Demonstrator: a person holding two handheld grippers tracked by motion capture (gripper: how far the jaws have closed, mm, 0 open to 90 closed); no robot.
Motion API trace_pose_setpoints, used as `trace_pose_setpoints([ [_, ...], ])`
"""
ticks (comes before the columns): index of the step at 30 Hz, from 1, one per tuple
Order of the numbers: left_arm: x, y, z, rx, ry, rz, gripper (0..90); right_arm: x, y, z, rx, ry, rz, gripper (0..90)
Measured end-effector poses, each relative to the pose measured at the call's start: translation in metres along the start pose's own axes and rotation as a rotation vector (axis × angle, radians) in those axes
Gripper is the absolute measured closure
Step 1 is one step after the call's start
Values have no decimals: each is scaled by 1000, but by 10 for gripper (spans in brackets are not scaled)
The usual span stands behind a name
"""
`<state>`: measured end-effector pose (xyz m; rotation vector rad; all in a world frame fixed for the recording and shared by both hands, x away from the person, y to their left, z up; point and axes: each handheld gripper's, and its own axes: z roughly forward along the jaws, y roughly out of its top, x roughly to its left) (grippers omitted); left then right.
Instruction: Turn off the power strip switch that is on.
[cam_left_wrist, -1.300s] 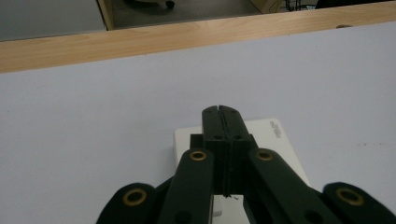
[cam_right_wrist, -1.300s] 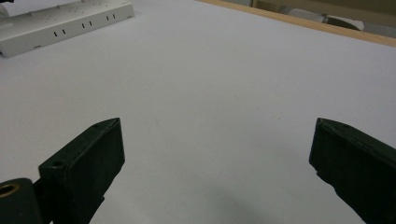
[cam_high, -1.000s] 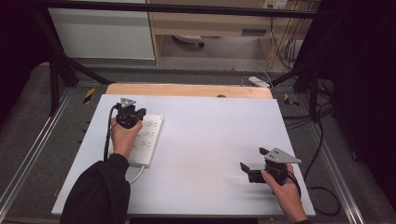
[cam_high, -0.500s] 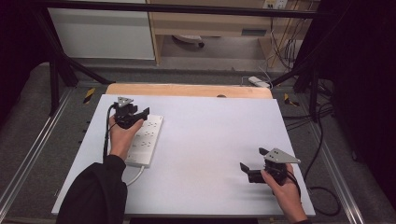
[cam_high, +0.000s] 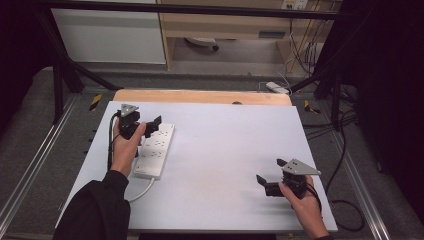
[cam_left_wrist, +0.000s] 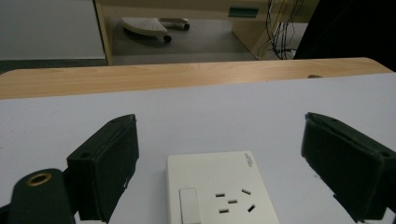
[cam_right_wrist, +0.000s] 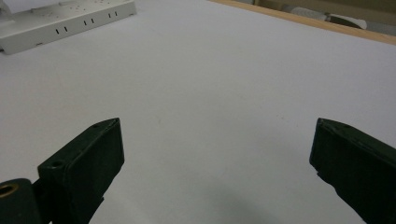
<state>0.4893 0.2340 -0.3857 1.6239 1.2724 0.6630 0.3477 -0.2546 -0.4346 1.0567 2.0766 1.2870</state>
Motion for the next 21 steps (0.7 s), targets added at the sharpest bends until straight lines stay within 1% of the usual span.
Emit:
trace_pose_setpoints([
  [6, -2, 1, -14, -17, -19, -6, 112, 1, 0, 1, 1, 2, -2, 35],
  [7, -2, 2, -17, -28, -26, -9, 111, 1, 0, 1, 4, 1, -3, 34],
  [14, -2, 5, -34, -52, -57, 4, 100, 1, 1, -1, -3, -6, 0, 34],
  [21, -3, 2, -52, -82, -90, 0, 89, 2, 1, 0, 1, -3, -8, 34],
])
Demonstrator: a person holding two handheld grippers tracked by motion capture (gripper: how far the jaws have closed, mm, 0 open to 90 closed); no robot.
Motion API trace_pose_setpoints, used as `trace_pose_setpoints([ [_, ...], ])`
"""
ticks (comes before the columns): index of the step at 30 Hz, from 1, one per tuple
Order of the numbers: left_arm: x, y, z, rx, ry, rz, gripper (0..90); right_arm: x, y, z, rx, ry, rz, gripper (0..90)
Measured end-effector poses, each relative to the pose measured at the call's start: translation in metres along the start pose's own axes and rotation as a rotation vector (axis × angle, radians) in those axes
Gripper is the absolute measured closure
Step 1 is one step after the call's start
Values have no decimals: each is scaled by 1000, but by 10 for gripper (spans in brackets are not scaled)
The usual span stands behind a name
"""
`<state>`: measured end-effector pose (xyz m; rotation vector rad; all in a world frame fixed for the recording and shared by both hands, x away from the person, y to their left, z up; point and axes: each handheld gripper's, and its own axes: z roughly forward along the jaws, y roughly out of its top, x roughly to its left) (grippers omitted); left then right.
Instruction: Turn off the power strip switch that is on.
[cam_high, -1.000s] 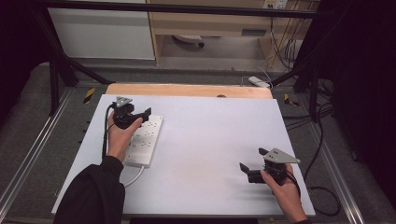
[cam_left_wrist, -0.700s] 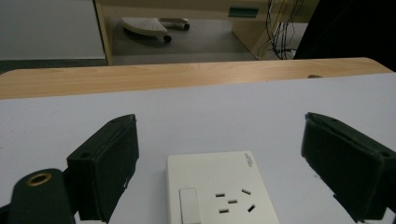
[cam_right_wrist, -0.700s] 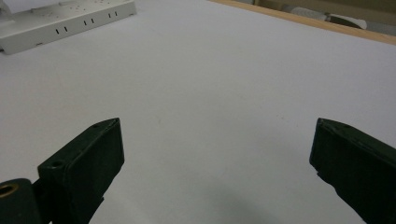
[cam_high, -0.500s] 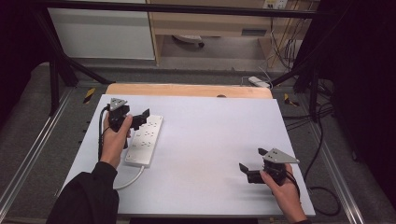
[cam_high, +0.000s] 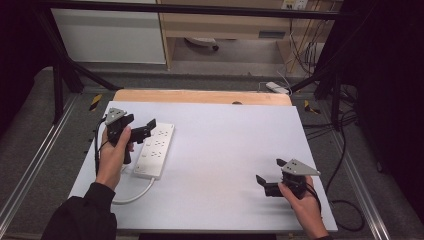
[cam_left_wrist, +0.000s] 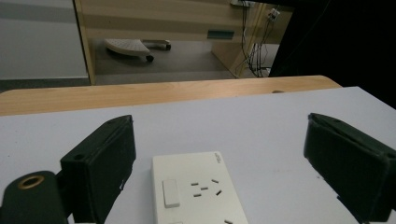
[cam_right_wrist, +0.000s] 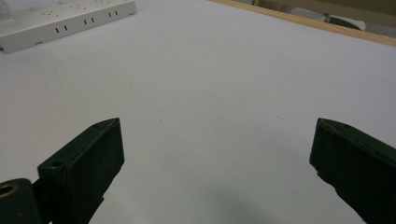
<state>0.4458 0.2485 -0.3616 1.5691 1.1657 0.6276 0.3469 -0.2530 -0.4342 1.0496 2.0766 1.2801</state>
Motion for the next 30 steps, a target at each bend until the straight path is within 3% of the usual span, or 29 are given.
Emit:
trace_pose_setpoints([
  [30, -3, -15, -75, -37, -47, -7, 64, 4, 0, 0, 6, -2, -8, 33],
])
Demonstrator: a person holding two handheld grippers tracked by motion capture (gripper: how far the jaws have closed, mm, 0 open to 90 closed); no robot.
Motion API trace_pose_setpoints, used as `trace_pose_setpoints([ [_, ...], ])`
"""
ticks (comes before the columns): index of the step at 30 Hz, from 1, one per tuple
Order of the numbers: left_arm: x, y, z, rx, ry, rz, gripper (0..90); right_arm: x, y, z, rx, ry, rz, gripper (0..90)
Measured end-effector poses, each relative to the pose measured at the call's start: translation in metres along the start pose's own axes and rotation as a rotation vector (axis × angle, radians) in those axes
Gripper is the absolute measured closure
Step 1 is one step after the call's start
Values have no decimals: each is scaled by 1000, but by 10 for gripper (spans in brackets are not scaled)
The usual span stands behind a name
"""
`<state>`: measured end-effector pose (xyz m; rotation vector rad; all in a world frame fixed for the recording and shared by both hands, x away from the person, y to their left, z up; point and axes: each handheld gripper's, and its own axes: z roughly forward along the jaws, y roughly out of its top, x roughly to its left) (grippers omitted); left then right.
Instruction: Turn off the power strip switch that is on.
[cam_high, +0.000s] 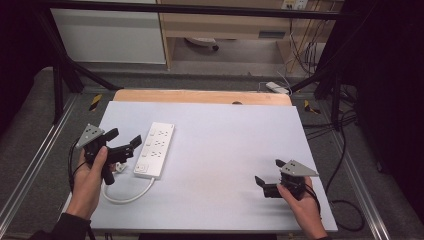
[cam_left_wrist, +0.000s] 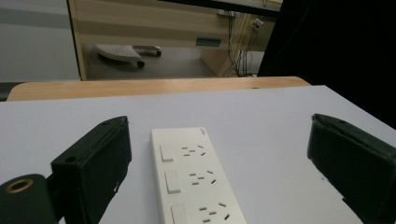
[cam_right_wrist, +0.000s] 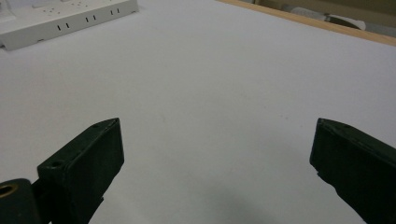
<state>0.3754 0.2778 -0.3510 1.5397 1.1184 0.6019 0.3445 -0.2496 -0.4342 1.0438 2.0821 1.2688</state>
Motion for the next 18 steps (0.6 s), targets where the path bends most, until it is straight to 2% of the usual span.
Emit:
trace_pose_setpoints([
  [8, -6, -6, -15, -7, -15, 2, 62, 0, 0, -1, -3, -2, -3, 33],
  [18, -19, -24, -30, 10, -41, 10, 61, 1, 0, -3, -7, -4, -5, 33],
])
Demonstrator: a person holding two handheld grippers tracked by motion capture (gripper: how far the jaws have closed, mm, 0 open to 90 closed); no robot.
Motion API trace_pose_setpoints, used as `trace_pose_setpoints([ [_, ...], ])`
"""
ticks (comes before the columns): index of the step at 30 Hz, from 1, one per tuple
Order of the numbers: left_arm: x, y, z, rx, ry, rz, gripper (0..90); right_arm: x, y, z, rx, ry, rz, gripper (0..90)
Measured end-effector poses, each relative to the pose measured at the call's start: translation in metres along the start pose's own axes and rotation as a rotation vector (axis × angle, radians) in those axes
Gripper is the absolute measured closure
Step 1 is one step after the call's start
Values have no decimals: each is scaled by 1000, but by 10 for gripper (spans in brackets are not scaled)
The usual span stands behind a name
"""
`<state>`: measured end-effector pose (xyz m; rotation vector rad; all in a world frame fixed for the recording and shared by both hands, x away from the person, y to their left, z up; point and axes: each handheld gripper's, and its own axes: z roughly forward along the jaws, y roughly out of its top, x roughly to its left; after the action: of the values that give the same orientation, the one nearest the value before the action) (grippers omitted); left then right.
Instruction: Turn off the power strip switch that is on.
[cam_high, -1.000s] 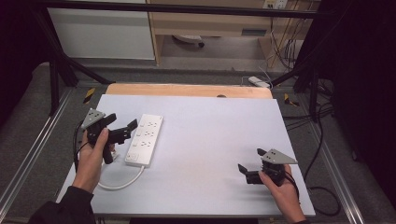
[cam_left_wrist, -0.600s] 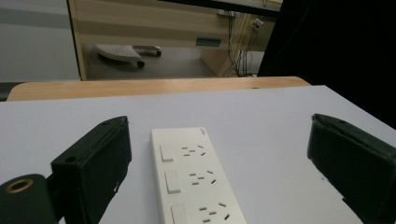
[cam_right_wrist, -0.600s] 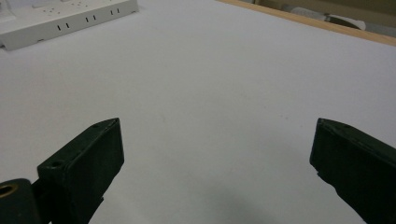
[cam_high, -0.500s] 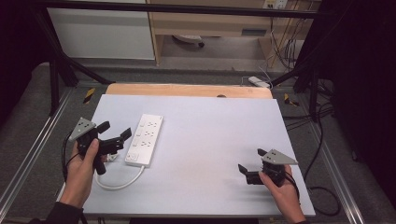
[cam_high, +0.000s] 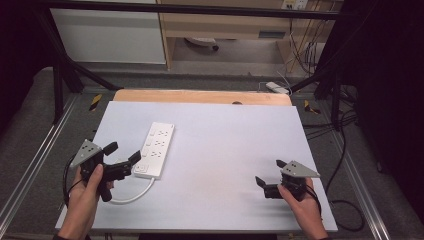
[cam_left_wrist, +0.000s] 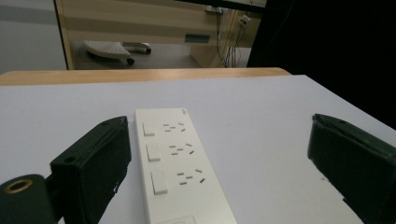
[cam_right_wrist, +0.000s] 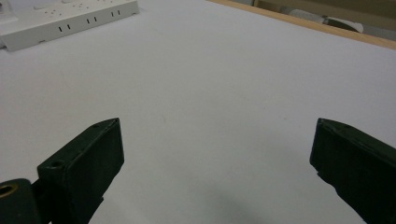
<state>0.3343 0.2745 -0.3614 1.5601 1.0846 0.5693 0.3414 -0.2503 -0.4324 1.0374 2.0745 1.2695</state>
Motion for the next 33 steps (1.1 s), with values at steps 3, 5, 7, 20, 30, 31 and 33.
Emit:
trace_pose_setpoints([
  [3, -3, -8, -2, 15, -5, 6, 61, 0, 0, 0, 0, -1, 0, 33],
  [5, -6, -14, -3, 23, -13, 7, 61, -1, 0, 0, 1, -1, 0, 33],
  [7, -9, -19, -4, 37, -14, 13, 62, -1, 0, 0, 0, -1, 1, 33],
  [20, -21, -45, 8, 108, -32, 39, 64, -2, -1, -1, 0, -5, 5, 33],
  [30, -25, -69, 12, 186, -14, 82, 65, -3, -1, -2, -2, -6, 7, 33],
  [31, -25, -71, 12, 204, -14, 93, 64, -3, -1, -2, -2, -6, 8, 33],
  [33, -26, -77, 13, 236, -26, 100, 65, -3, -1, -2, -3, -7, 8, 33],
])
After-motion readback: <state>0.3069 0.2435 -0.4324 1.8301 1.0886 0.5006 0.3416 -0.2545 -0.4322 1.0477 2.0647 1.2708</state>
